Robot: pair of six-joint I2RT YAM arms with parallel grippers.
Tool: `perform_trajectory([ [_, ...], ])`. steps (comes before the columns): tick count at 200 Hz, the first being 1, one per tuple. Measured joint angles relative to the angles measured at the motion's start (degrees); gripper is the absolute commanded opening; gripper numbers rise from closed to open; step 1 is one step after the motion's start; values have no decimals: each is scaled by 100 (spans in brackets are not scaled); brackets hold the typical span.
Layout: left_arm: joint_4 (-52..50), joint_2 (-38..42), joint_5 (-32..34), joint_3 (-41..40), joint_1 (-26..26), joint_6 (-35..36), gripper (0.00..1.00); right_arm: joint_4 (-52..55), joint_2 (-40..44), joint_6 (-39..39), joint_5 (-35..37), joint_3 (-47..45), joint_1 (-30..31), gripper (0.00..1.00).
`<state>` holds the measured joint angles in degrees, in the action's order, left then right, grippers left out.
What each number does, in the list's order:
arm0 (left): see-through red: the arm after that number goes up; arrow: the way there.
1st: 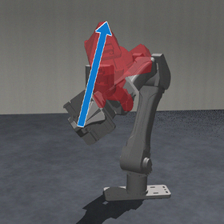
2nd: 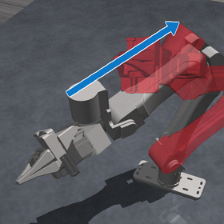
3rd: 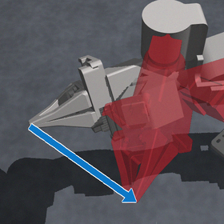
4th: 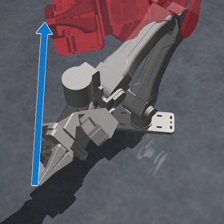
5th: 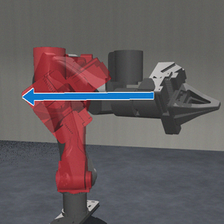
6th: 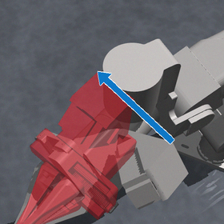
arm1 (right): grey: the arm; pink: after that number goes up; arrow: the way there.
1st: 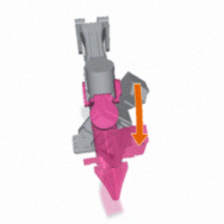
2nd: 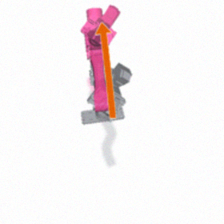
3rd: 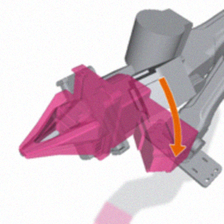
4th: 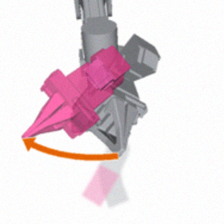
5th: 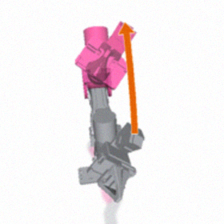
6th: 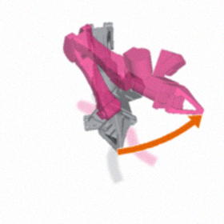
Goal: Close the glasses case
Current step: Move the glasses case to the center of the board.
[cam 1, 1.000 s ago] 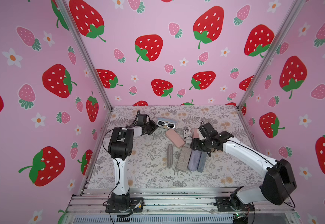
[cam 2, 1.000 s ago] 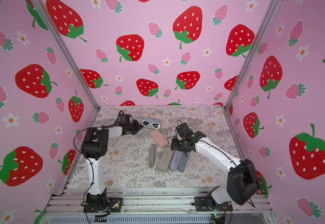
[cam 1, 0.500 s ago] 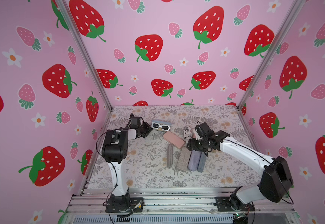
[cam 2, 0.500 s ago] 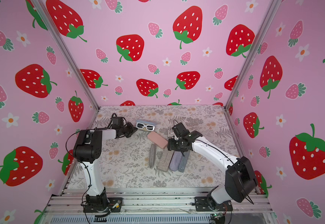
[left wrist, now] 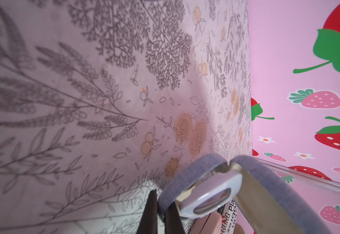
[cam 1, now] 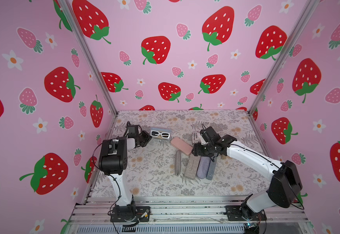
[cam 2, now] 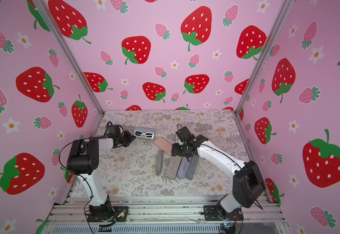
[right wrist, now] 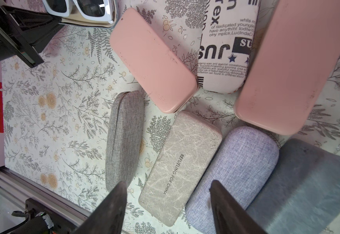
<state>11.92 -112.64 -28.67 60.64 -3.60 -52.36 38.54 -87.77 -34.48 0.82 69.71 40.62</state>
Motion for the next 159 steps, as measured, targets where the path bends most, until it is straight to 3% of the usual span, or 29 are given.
perform_trajectory([
  [76,-177,791,9,-898,-330,245,7,-26,-11,-28,0,24,269,66],
  [159,-146,1742,-42,-2057,-326,251,7,-111,-11,-68,0,44,426,67],
])
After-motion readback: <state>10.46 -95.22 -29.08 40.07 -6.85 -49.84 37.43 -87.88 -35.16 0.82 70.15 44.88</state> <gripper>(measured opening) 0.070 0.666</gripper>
